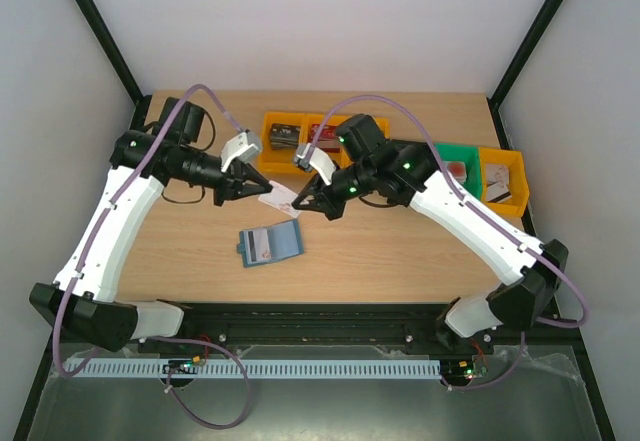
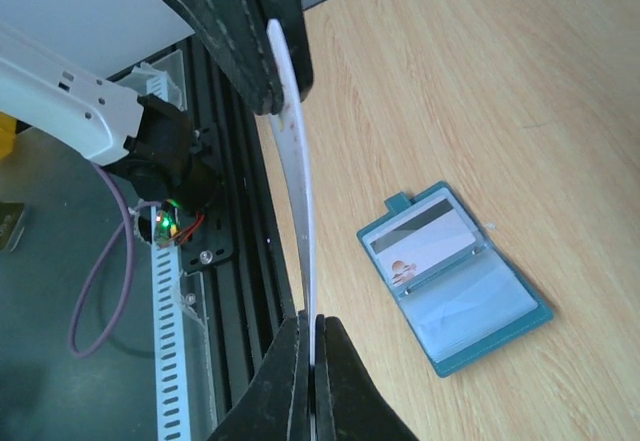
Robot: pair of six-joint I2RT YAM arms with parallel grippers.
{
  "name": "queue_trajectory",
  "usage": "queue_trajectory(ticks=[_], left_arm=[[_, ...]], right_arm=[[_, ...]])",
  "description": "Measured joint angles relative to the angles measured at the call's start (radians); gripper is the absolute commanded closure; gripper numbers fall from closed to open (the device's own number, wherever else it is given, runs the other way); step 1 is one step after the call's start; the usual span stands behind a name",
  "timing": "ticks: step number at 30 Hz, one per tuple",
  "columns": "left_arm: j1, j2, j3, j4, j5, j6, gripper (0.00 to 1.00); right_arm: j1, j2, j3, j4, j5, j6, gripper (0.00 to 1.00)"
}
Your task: Take the credit cards out of the card holder
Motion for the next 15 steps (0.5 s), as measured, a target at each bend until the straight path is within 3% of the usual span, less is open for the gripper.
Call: queue_trajectory(ticks=[3, 5, 6, 9, 11, 15], left_arm=[[0.0, 0.0, 0.012, 0.028, 0.019, -0.04, 0.98], [0.0, 0.0, 0.033, 0.039, 0.038, -0.063, 0.98], [0.0, -0.001, 0.044, 0.047, 0.05, -0.08, 0.98], [0.0, -0.003, 0.06, 0.1, 0.069, -0.159, 0.98], [0.009, -0.003, 0.076, 0.143, 0.07, -0.241, 0.98], [0.061, 0.023, 0.199, 0.281, 0.05, -0.48, 0.98]], right_arm=[[0.001, -0.035, -0.011, 0.029, 0.031, 0.008, 0.94], [0.0, -0.06, -0.015, 0.053, 0.052, 0.02, 0.57], [0.001, -0.071, -0.017, 0.073, 0.069, 0.031, 0.44], [-0.01, -0.112, -0.057, 0.177, 0.125, 0.072, 0.21], [-0.031, -0.156, -0.137, 0.293, 0.144, 0.147, 0.11], [-0.099, -0.274, -0.455, 0.768, 0.158, 0.429, 0.05]])
